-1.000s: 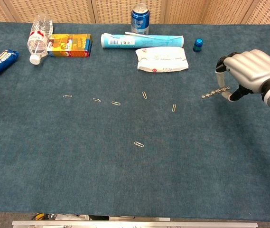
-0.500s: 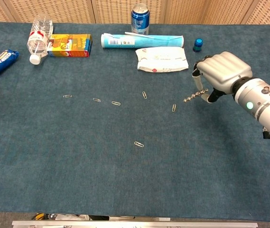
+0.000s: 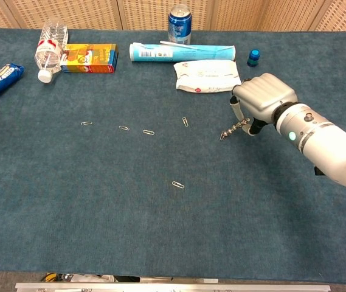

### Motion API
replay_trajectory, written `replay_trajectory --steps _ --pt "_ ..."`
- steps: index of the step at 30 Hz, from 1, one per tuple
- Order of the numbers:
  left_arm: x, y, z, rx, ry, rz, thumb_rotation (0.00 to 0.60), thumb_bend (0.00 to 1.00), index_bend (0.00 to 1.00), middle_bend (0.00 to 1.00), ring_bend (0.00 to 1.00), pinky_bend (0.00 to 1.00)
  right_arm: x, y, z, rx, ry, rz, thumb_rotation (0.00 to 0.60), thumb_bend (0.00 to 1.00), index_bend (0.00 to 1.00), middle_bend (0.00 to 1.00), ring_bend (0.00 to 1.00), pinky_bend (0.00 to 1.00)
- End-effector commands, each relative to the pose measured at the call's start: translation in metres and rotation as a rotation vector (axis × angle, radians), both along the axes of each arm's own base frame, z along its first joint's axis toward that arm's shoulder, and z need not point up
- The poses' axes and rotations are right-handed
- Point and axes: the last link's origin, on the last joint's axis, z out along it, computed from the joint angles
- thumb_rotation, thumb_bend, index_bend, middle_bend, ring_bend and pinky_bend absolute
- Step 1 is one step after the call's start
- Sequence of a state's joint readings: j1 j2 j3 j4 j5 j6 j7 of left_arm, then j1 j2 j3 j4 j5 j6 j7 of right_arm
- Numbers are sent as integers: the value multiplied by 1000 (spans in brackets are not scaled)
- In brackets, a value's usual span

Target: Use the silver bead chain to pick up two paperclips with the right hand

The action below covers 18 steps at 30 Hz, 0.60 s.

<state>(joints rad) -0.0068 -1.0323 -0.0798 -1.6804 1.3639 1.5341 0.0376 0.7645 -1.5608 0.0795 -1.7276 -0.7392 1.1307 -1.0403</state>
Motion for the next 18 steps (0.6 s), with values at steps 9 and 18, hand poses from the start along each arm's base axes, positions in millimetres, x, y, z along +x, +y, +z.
replay_trajectory --steps 9,18 --pt "0 -1 1 7 2 1 600 54 559 482 409 525 12 -7 5 -20 -46 11 600 290 600 269 191 327" --pt "0 -2 1 4 5 5 600 55 559 482 409 525 34 -18 7 -39 -48 44 600 290 599 269 191 327"
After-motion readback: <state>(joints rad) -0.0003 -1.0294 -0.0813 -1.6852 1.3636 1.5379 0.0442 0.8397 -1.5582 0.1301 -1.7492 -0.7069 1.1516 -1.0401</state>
